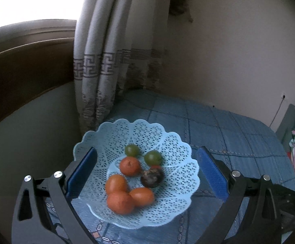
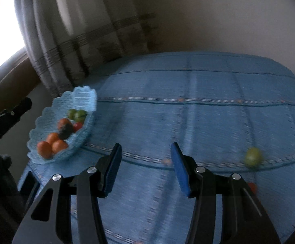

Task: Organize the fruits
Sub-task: 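Move both open tools back over the green tomato and red cherry tomato on the bed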

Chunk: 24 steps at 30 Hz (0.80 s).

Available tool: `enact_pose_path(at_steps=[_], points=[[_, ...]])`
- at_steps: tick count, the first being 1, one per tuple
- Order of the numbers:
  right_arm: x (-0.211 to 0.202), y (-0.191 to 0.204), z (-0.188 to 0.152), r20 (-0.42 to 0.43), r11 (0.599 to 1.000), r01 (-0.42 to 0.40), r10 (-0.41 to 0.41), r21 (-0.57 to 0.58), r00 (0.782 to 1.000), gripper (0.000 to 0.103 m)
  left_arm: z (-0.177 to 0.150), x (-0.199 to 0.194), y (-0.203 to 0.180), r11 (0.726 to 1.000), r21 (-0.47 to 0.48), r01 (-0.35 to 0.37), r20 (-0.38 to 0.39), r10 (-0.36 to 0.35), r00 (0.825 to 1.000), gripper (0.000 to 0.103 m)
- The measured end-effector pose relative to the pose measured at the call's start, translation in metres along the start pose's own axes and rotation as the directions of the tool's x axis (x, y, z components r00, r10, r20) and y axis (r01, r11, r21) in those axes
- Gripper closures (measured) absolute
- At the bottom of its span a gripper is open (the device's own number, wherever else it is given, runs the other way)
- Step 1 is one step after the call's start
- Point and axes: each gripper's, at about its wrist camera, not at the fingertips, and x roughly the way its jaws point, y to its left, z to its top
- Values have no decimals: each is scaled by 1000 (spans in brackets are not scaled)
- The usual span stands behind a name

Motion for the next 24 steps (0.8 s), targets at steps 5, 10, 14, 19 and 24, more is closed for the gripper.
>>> enact_pose_path(at_steps=[5, 10, 14, 19, 24], points=[[-14, -35, -13, 18, 997, 59, -60, 44, 998, 53, -6, 2, -14, 1000, 30, 9, -14, -8, 1000, 3], [-28, -56, -21, 33, 993, 99, -101, 60, 994, 53, -12, 4, -30, 998, 62, 21, -30, -19, 999, 3], [-37, -71, -29, 41, 989, 137, -140, 60, 989, 53, -18, 8, -44, 995, 88, 39, -50, -34, 998, 3], [-41, -92, -41, 20, 980, 189, -191, 63, 981, 53, -22, 10, -64, 990, 125, 58, -62, -51, 997, 3], [-34, -107, -44, -8, 975, 204, -204, 90, 979, 53, -26, 11, -84, 983, 167, 76, -68, -65, 996, 3]])
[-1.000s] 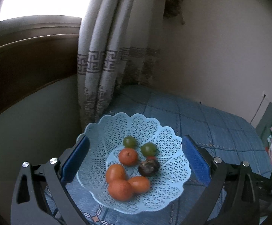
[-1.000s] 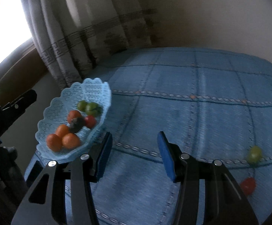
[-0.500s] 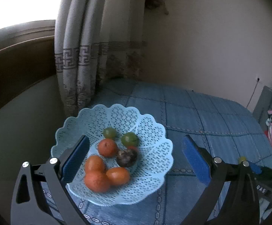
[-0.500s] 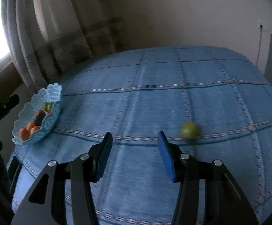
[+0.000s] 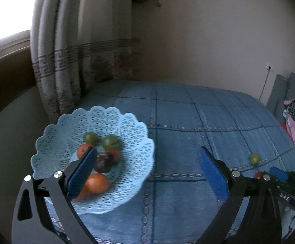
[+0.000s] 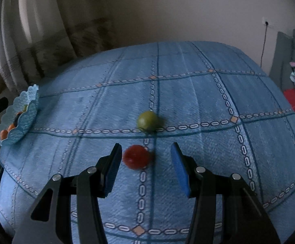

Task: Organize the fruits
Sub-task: 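Move both open tools back over the green tomato and red cherry tomato on the bed, then grasp the green tomato with the left tool while the right tool grasps the red cherry tomato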

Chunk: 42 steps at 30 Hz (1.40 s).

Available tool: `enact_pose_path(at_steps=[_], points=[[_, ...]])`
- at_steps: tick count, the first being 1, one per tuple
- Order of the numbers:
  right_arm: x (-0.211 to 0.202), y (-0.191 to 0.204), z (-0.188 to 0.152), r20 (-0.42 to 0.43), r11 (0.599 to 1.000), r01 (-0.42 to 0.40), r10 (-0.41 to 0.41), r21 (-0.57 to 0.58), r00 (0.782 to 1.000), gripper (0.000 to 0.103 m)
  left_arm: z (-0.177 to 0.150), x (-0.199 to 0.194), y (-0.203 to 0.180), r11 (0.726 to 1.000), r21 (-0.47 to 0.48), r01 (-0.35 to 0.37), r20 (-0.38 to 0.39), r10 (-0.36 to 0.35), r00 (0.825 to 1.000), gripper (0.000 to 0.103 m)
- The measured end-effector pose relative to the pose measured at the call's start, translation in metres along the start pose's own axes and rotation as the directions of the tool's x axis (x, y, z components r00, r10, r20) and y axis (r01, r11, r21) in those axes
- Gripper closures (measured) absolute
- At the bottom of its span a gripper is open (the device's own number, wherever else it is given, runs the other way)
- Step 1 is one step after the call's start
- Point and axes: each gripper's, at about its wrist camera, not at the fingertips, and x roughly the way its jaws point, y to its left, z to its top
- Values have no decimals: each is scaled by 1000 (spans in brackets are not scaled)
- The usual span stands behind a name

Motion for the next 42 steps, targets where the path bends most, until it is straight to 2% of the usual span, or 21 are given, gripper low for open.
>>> enact_pose_path(at_steps=[8, 12, 18, 23, 25, 28, 35, 42], points=[[12, 7, 2, -34, 999, -31, 29, -37, 999, 55, -2, 7, -26, 998, 63, 24, -15, -23, 1000, 3], [14, 12, 1, -41, 997, -39, 37, -65, 998, 61, -3, 12, -37, 996, 85, 37, -29, -35, 999, 3], [15, 15, -3, -58, 995, -68, 64, -71, 996, 63, -3, 16, -51, 992, 116, 49, -38, -45, 998, 3], [15, 15, -6, -70, 992, -98, 93, -73, 993, 69, -2, 24, -66, 988, 135, 81, -61, -73, 995, 3], [15, 16, -6, -75, 990, -114, 108, -80, 991, 76, -2, 28, -71, 986, 138, 92, -73, -83, 994, 3], [12, 17, -9, -77, 988, -124, 117, -91, 990, 77, -3, 33, -81, 983, 155, 103, -86, -90, 992, 3], [-2, -2, -6, -54, 990, -136, 134, -32, 989, 77, -5, 46, -108, 968, 214, 130, -115, -108, 988, 3], [-8, -37, 1, -38, 997, -80, 81, 15, 996, 77, -10, 53, -143, 940, 279, 197, -136, -164, 977, 3]])
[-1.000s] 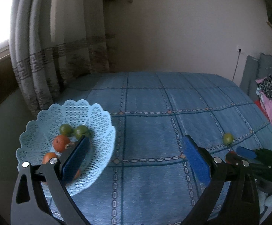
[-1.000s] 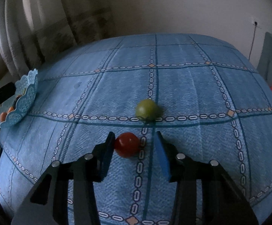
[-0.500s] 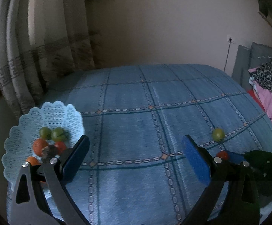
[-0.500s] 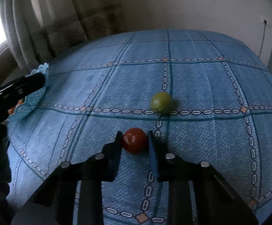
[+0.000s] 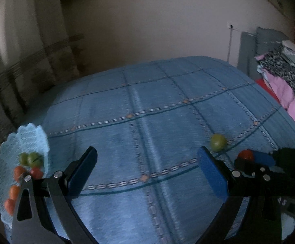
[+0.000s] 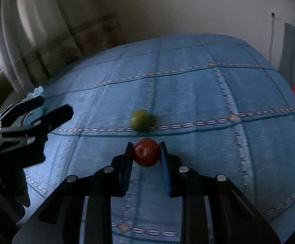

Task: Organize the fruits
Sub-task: 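Grasp the green tomato with the left tool while the right tool grasps the red cherry tomato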

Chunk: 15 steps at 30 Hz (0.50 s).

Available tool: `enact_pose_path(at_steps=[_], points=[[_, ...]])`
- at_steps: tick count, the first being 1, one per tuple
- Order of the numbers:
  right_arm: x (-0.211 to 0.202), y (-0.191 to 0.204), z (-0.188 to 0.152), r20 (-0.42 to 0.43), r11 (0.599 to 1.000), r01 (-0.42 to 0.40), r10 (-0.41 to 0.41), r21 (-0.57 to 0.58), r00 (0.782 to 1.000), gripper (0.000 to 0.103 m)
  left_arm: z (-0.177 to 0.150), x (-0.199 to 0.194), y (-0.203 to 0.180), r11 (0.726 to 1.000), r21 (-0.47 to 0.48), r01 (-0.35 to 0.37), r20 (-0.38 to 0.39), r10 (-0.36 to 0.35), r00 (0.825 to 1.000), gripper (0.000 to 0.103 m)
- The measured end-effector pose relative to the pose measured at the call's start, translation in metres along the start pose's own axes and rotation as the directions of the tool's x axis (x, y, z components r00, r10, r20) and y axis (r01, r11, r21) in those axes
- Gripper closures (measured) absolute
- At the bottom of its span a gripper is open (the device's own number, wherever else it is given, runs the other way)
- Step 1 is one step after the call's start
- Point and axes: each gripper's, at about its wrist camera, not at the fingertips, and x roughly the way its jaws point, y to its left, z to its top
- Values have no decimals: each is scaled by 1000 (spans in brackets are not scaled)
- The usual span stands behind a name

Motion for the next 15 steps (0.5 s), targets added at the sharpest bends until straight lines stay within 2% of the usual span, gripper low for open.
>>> enact_pose_path(at_steps=[4, 9, 15], points=[[-6, -25, 6, 19, 999, 38, -38, 39, 999, 77, 2, 11, -24, 998, 55, 41, -10, -41, 999, 5], [-14, -51, 13, 50, 994, 63, -68, 94, 996, 77, 3, 26, -48, 990, 89, 112, -51, -108, 993, 19], [-12, -59, 20, 54, 991, 66, -73, 118, 996, 77, 1, 45, -66, 978, 93, 187, -101, -177, 979, 36]])
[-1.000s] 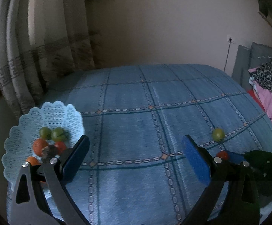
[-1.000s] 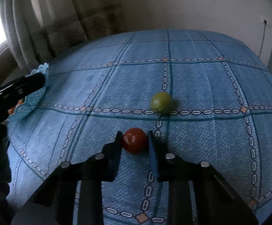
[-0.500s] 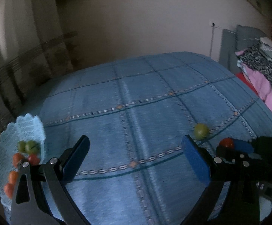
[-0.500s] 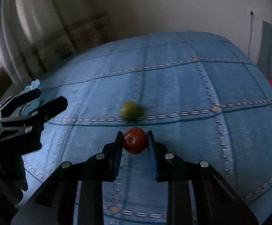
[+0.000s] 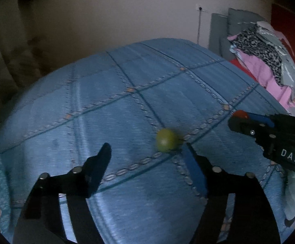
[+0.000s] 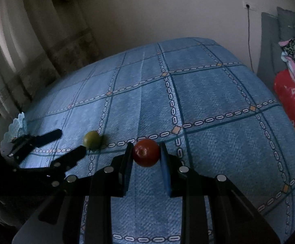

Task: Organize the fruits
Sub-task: 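Grasp the green tomato with the left tool while the right tool grasps the red cherry tomato, then carry the held green tomato and red cherry tomato over to the blue basket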

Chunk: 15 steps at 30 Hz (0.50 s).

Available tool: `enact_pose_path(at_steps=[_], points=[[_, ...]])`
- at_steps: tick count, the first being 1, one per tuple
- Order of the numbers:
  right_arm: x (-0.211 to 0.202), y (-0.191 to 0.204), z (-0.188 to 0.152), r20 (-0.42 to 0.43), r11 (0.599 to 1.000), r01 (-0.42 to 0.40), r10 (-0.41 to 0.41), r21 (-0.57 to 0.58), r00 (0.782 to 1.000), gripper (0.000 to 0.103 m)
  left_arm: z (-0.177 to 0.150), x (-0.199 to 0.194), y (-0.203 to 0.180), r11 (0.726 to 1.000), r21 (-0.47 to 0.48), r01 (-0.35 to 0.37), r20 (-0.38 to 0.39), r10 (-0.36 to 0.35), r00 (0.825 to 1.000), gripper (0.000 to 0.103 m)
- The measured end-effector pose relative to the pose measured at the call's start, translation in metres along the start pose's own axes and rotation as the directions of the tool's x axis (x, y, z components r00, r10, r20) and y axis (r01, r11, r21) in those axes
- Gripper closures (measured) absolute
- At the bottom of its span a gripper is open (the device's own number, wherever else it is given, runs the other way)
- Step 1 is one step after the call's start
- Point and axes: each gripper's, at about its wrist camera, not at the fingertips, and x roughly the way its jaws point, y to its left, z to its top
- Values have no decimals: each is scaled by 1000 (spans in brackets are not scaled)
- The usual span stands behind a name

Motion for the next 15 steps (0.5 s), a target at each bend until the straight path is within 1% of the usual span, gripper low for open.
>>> enact_pose_path(at_steps=[2, 5, 6, 7, 8, 10, 11, 15], points=[[0, 1, -1, 2, 1000, 2, -2, 4, 1000, 77, 1, 8, -4, 1000, 0, 27, -13, -27, 1000, 41], [2, 1, 0, 0, 1000, 3, -3, 9, 1000, 77, 3, 23, -8, 999, -5, 42, -40, -42, 998, 49], [2, 2, -1, 0, 1000, 2, -2, 9, 1000, 77, 3, 27, -9, 999, -8, 46, -46, -47, 998, 56], [0, 0, -2, 0, 1000, 2, -2, 10, 1000, 77, 4, 32, -10, 998, -13, 55, -57, -55, 997, 60], [1, 1, -2, 0, 1000, 1, -1, 9, 1000, 77, 5, 34, -11, 998, -17, 53, -56, -54, 997, 63], [1, 1, -3, 0, 1000, 2, -2, 6, 1000, 77, 7, 35, -14, 998, -18, 62, -47, -63, 997, 72], [1, 1, -3, 0, 1000, 2, -2, 5, 1000, 77, 7, 36, -15, 998, -20, 62, -43, -63, 997, 75], [5, 1, -3, -5, 1000, 2, -2, 4, 1000, 77, 6, 36, -14, 998, -25, 64, -33, -64, 997, 75]])
